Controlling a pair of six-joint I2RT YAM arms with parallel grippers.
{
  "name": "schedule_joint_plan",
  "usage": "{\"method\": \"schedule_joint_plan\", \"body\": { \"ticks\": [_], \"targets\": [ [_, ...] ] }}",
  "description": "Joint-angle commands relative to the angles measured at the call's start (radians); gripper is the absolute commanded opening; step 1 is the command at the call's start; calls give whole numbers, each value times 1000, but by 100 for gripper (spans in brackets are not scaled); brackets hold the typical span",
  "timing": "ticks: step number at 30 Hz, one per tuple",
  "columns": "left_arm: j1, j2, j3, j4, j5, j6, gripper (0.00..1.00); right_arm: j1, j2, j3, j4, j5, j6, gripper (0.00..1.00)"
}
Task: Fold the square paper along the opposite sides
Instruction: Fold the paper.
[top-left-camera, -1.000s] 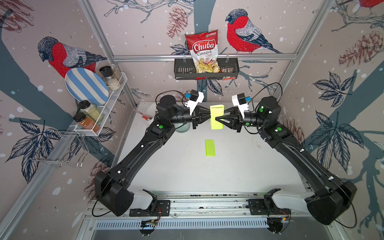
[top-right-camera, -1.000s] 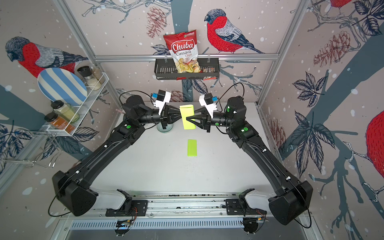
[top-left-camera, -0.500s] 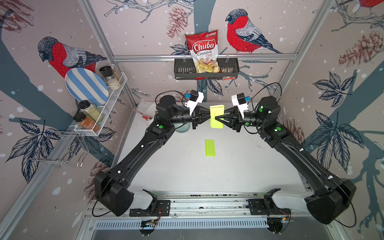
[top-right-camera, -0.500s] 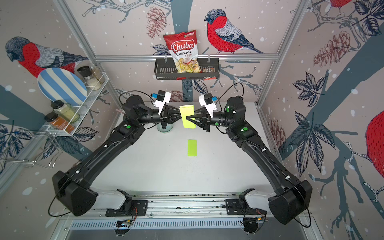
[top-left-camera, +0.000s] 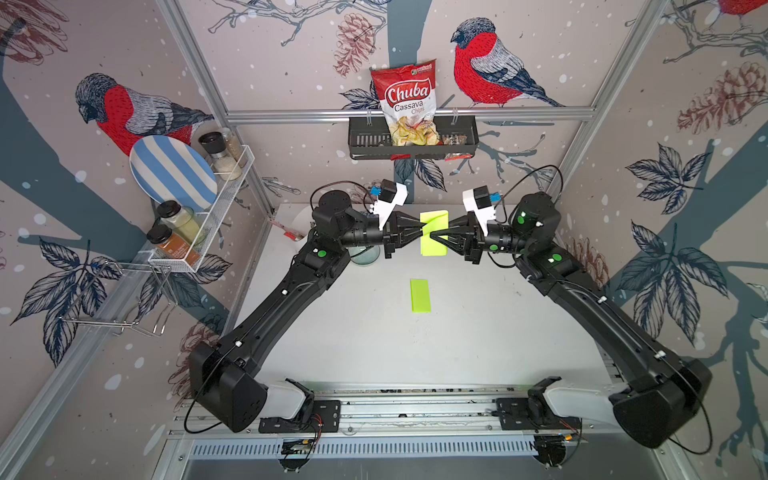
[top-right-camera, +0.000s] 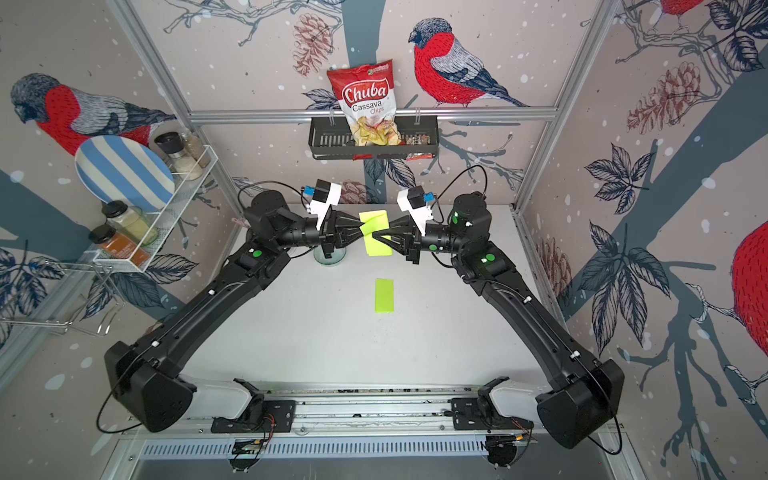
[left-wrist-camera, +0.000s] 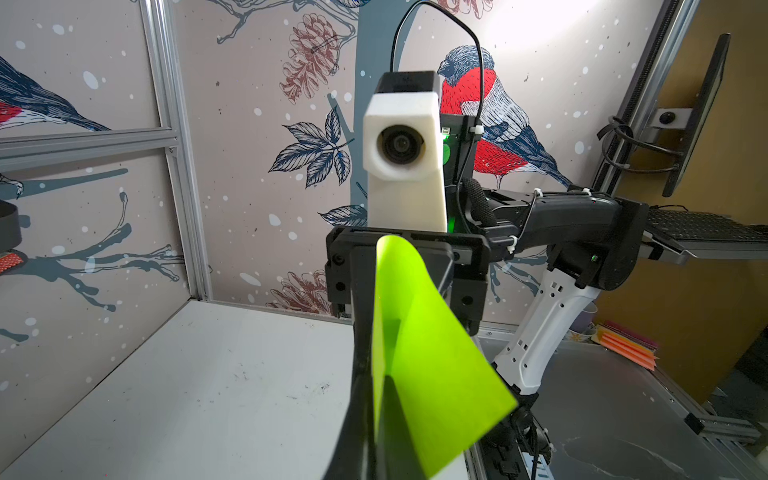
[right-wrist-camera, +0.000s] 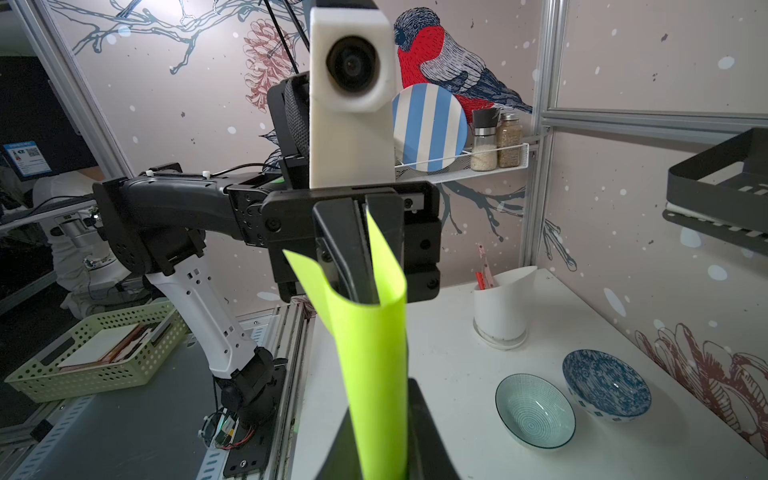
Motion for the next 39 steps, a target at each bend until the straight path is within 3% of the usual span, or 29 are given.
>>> {"method": "schedule_joint_plan", "body": {
  "ticks": [1, 10, 31, 39],
  "targets": [
    [3, -2, 0, 5, -2, 5, 0, 7, -1, 2, 71, -23, 0, 16],
    [4, -12, -2, 12, -6, 6, 6, 10, -11, -8, 74, -21, -2, 13],
    [30, -64, 7, 64, -18, 14, 63, 10, -13, -44, 79, -20, -6, 11],
    [57, -107, -19, 62, -9, 34, 74, 9, -43, -20, 55, -44, -12, 10]
  ]
}}
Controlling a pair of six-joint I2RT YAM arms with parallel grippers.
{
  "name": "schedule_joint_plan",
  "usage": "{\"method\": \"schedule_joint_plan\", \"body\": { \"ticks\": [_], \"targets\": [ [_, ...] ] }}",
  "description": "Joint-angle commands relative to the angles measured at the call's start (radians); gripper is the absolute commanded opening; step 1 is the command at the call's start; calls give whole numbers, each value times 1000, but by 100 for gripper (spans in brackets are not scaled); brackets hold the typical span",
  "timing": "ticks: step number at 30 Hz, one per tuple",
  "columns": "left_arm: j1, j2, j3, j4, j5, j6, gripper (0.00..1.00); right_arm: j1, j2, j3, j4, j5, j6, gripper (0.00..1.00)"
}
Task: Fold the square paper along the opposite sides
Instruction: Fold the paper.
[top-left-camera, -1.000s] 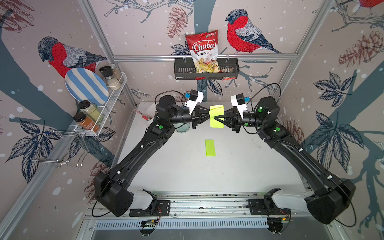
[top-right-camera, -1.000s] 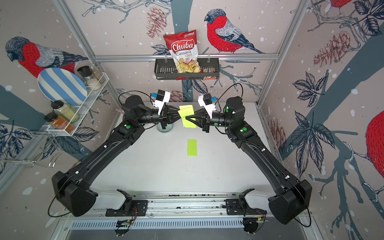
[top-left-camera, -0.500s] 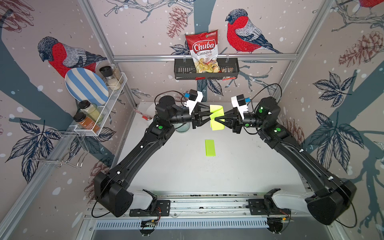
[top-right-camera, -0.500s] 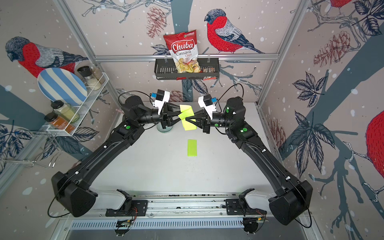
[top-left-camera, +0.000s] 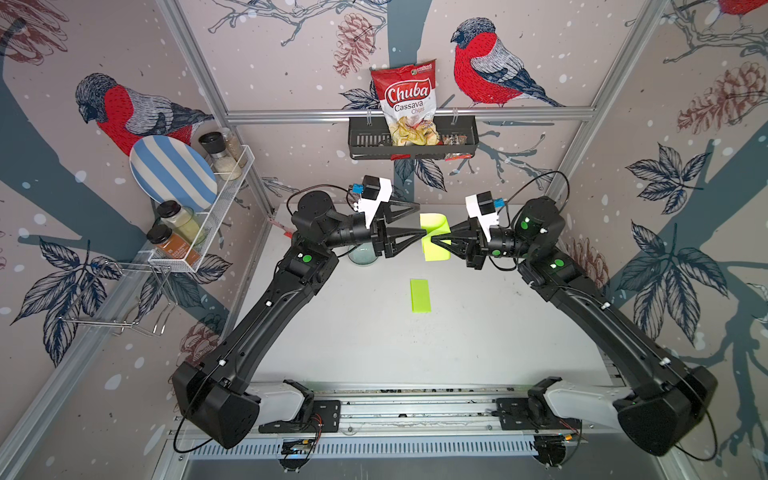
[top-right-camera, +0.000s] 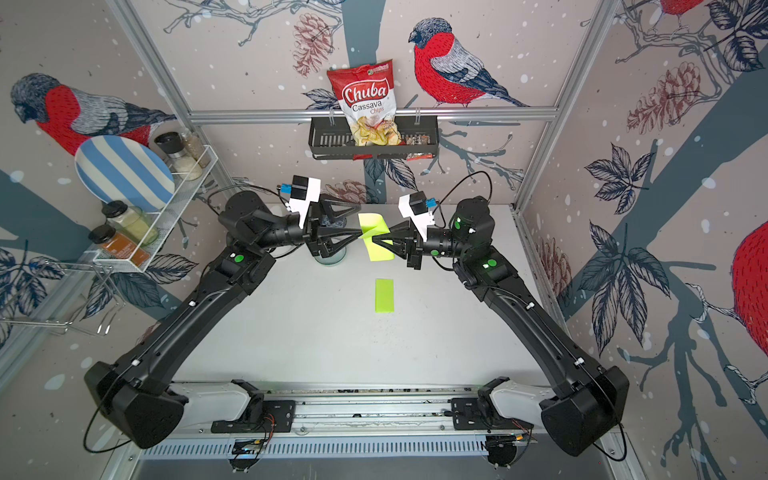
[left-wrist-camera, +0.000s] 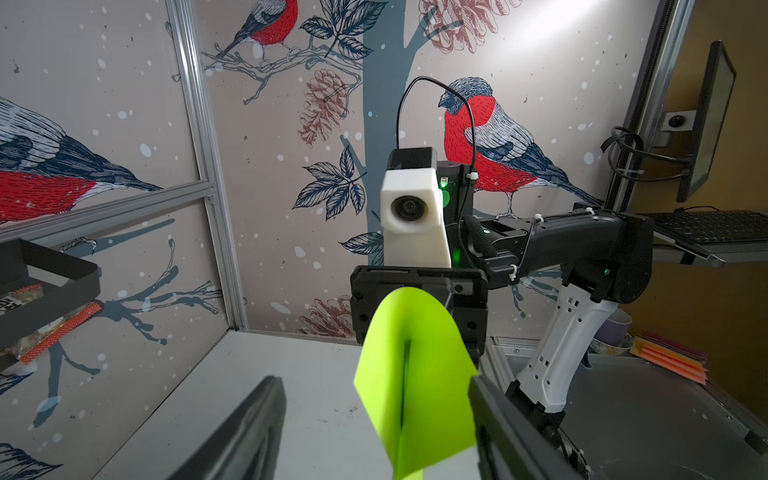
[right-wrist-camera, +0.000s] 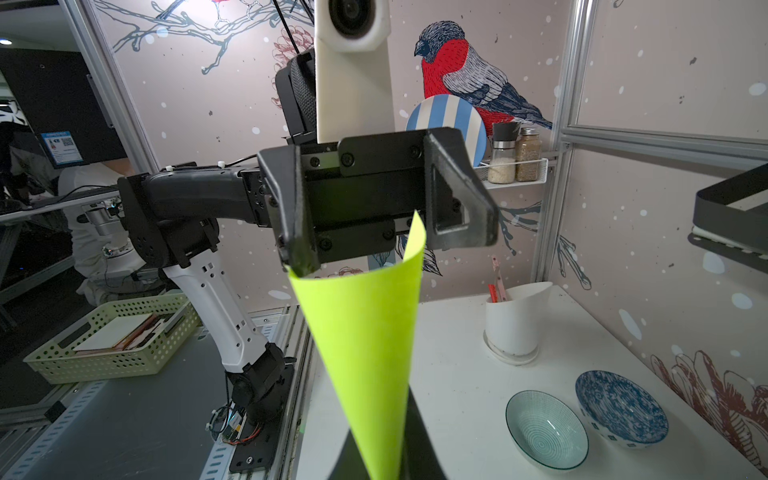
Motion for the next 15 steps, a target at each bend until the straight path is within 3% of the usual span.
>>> {"method": "schedule_joint_plan", "body": {
  "ticks": [1, 10, 15],
  "targets": [
    [17, -21, -31, 41, 16, 13, 75, 0, -10, 21, 13, -31, -5, 11],
    [46, -105, -198, 124, 11, -17, 78, -3, -37, 43, 26, -78, 28, 11],
    [45, -102, -223, 179, 75, -45, 67, -5, -24, 63, 29, -95, 47, 13]
  ]
}}
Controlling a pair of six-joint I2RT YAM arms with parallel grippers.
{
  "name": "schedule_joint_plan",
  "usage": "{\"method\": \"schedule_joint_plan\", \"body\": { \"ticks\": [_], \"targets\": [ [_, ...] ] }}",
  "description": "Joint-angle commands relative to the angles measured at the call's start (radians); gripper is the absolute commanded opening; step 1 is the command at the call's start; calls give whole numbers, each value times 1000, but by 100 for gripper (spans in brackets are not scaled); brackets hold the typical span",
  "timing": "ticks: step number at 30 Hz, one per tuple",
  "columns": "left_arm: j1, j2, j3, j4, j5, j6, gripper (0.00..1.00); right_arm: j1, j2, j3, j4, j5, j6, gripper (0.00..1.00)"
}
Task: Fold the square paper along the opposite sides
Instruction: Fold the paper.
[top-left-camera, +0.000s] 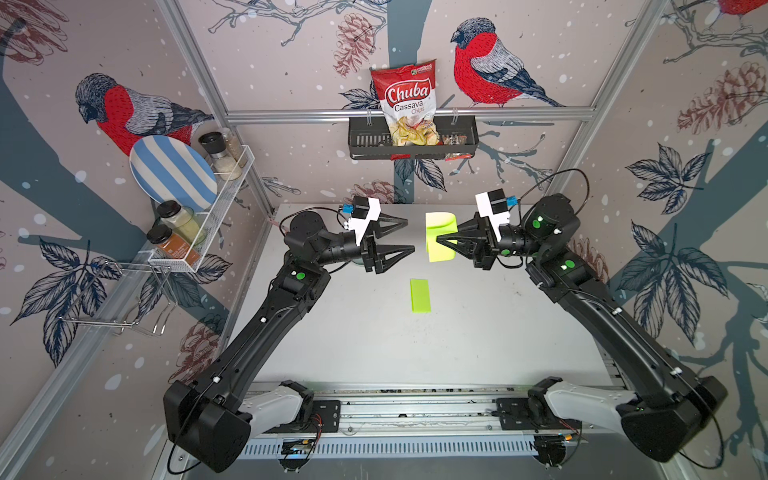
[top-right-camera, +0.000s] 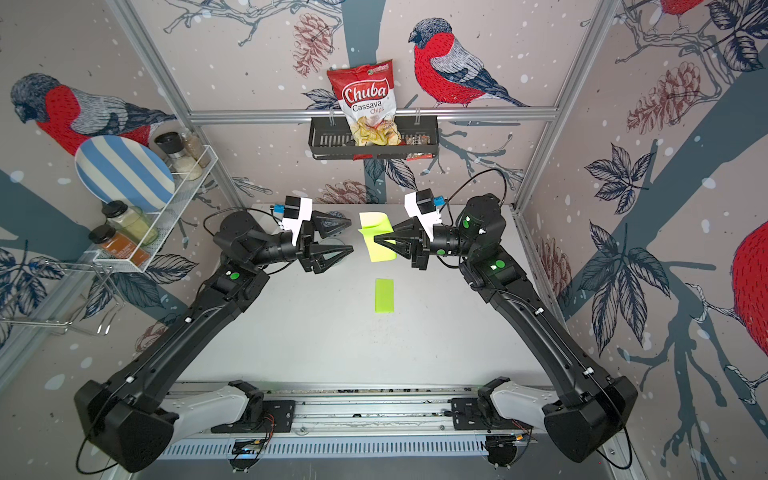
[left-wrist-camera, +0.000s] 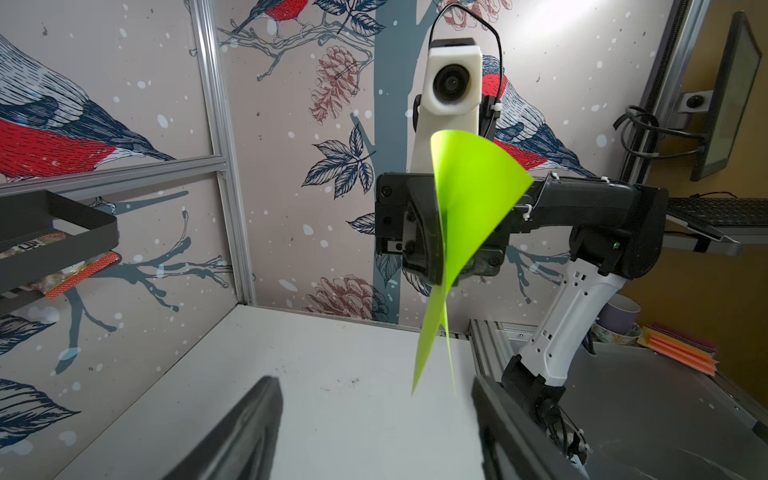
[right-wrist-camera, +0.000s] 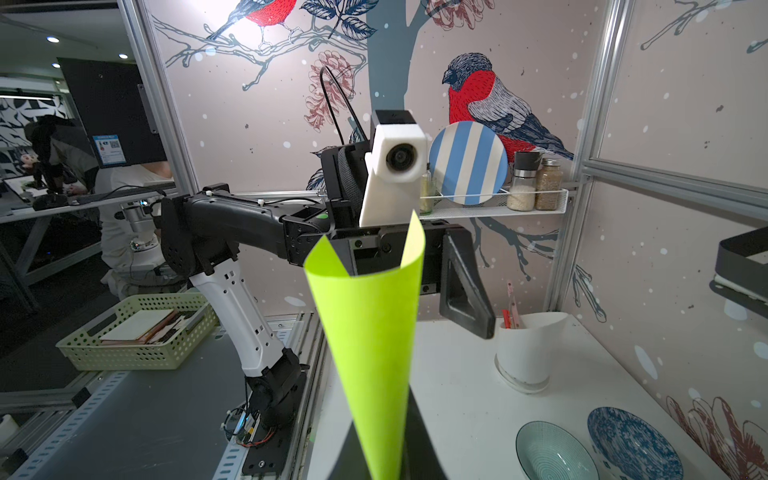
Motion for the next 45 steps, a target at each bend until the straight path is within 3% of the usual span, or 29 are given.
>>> {"method": "schedule_joint_plan", "body": {
  "ticks": [1, 5, 20, 36, 45],
  "targets": [
    [2, 5, -9, 104, 68, -32, 64, -1, 9, 19, 26, -29, 22, 13],
    [2, 22, -11, 130, 99, -51, 51, -1, 24, 26, 27, -35, 31, 18],
    [0, 54, -17, 196, 123, -102, 46, -2, 61, 45, 84, -68, 80, 27],
    [-7, 89, -8, 219, 132, -130, 31, 8, 103, 62, 103, -75, 95, 28],
    [-9, 92, -7, 221, 138, -130, 6, 14, 110, 63, 114, -71, 96, 28]
  ]
}}
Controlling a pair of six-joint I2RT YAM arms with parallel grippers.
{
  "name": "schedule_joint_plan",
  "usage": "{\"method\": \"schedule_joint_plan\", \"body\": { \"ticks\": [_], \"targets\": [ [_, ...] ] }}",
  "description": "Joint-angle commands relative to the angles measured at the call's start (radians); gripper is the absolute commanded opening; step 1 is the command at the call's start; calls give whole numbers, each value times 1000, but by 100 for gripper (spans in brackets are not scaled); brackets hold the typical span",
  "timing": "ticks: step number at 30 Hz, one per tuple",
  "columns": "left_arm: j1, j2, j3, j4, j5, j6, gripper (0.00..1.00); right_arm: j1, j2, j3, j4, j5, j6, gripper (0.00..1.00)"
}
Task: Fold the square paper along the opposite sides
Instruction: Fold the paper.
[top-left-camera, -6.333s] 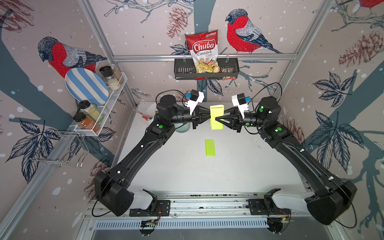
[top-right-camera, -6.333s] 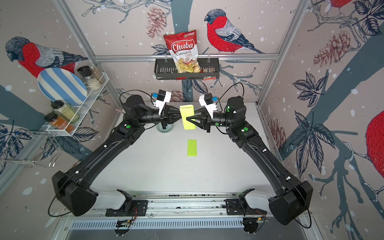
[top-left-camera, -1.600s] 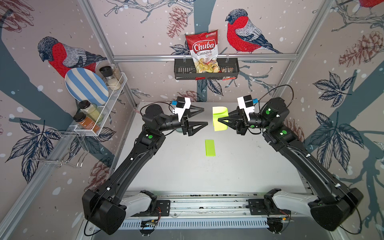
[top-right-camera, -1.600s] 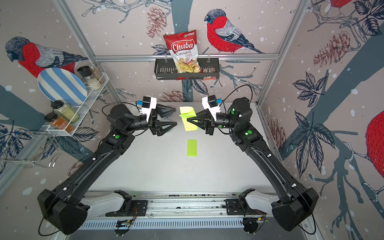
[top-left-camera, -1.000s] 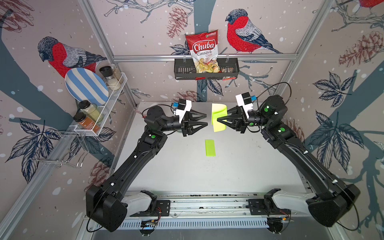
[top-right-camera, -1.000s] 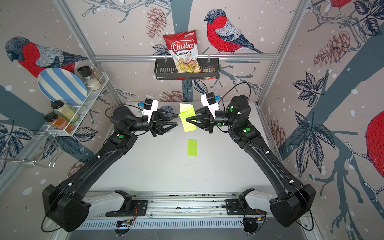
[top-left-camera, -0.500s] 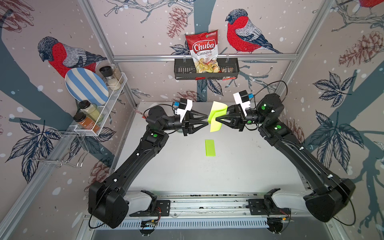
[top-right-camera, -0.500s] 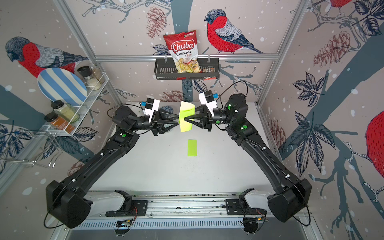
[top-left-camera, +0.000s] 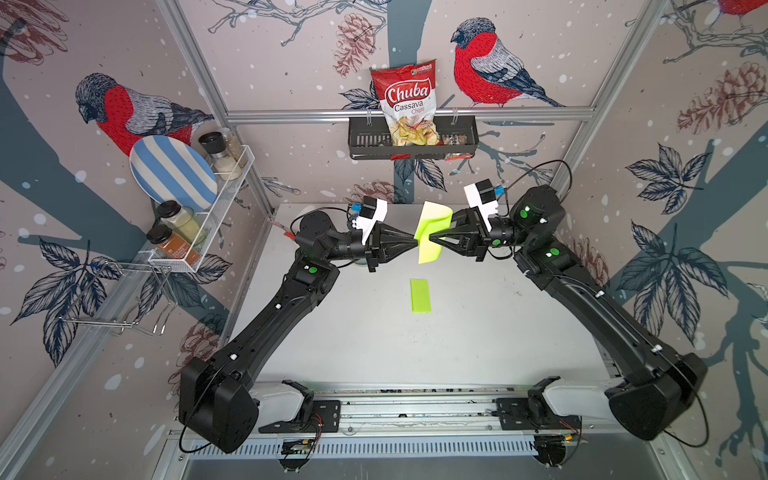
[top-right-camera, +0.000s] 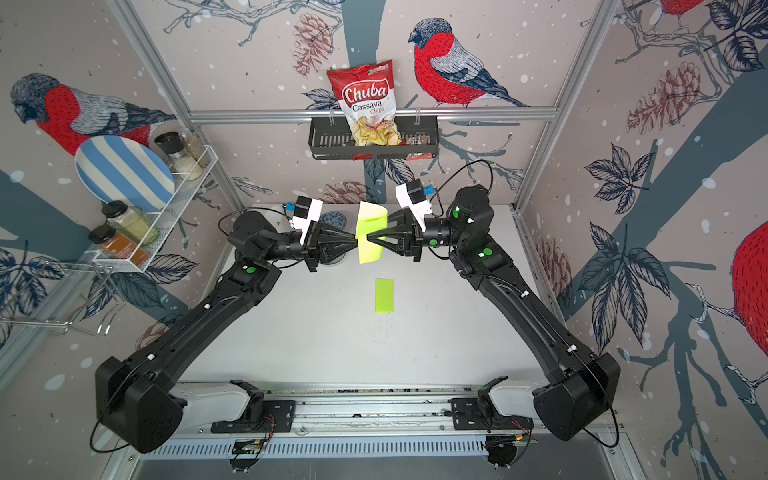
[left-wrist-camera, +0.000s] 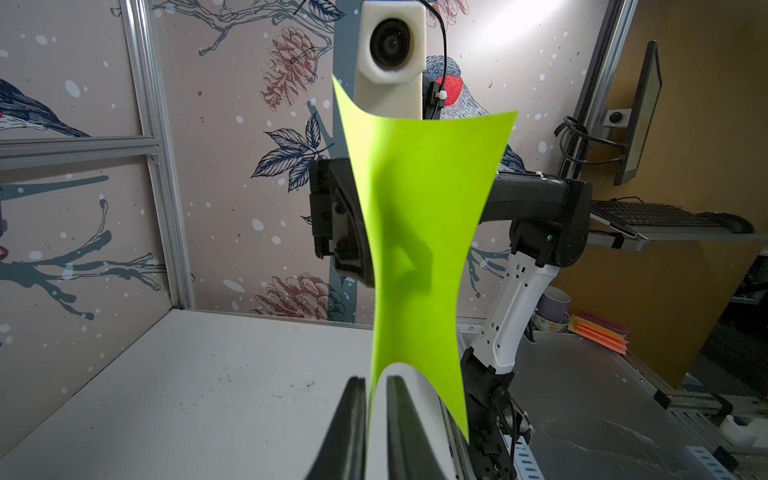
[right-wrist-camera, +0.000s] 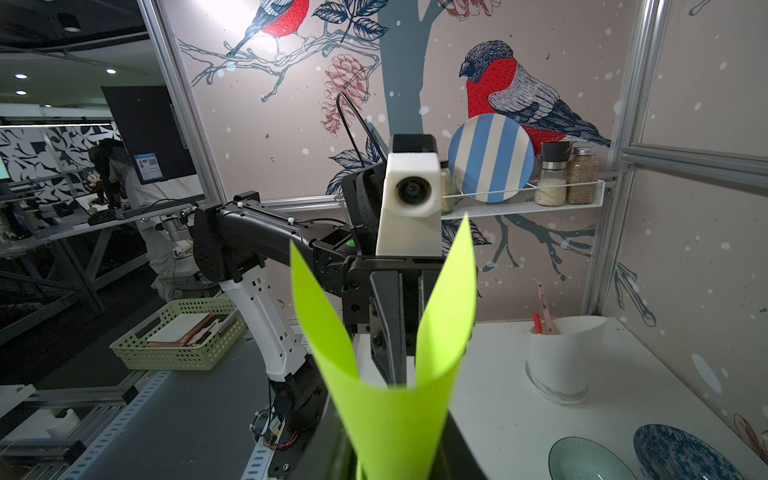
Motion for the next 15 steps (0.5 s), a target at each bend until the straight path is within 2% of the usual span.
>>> {"method": "schedule_joint_plan", "body": {
  "ticks": [1, 3, 15],
  "targets": [
    [-1, 1, 8, 48, 14, -2, 3, 5, 5, 9, 40, -1, 13, 28],
    [-3, 0, 7, 49, 15, -2, 0, 6, 8, 11, 43, 0, 13, 28],
    [-3, 2, 6, 45, 12, 1, 0, 9, 16, 17, 65, 16, 17, 27]
  ]
}}
